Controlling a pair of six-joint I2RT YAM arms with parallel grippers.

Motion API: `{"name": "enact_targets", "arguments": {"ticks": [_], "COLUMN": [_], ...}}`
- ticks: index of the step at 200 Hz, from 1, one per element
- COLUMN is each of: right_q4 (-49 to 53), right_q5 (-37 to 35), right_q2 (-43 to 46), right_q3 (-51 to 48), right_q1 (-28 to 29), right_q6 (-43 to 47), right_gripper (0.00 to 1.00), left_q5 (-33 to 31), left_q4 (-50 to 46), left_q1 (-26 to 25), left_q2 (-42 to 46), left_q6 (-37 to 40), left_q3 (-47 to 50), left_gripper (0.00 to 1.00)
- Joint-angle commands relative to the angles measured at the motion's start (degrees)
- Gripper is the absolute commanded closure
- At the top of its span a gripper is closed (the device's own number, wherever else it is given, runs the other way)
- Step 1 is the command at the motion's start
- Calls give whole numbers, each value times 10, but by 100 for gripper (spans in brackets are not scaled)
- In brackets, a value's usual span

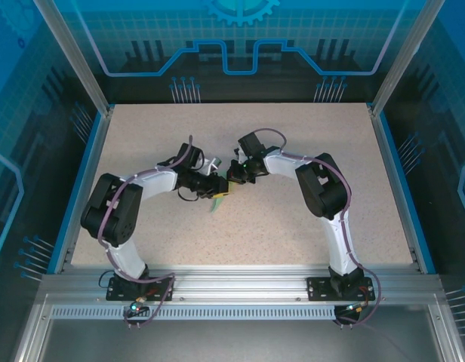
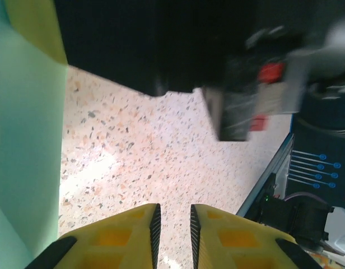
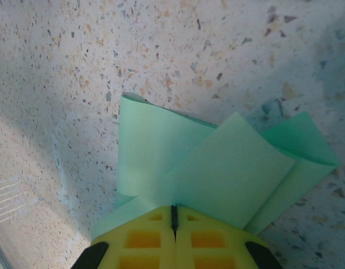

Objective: Fold a paper plane with a square sheet of paper (fold left side to right side)
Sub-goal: Fold the wing for the fifth time at the center of the table.

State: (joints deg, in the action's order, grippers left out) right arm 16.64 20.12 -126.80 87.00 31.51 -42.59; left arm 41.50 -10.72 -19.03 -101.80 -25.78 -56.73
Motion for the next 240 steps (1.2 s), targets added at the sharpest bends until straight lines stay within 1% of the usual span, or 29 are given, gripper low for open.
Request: {"name": "enact_targets", "arguments": {"ticks": [1,40,139,169,240], "right_q4": [60,61,65,64,68], "right_q5": [-21,-20,-22,-21,-19], "right_q2": [-26,-26,-27,-26,-27], "right_q3": [-25,-27,-24,-23,-17], "right_q1": [0,0,0,0,0], "right_q6": [4,5,8,10,15], "right_gripper": [100,100,100,100,100], "left_q5": [-3,-38,-40,-48,-41], "left_q4": [-29,-30,-12,-9,28], "left_q1": [4,4,7,10,12], "left_q2": [-27,-43,-53,-59,-73], "left_q6": [-9,-7,-18,-19,-38], "left_q3": [-12,-11,7,13,40], "left_gripper": [76,78,78,79,82]}}
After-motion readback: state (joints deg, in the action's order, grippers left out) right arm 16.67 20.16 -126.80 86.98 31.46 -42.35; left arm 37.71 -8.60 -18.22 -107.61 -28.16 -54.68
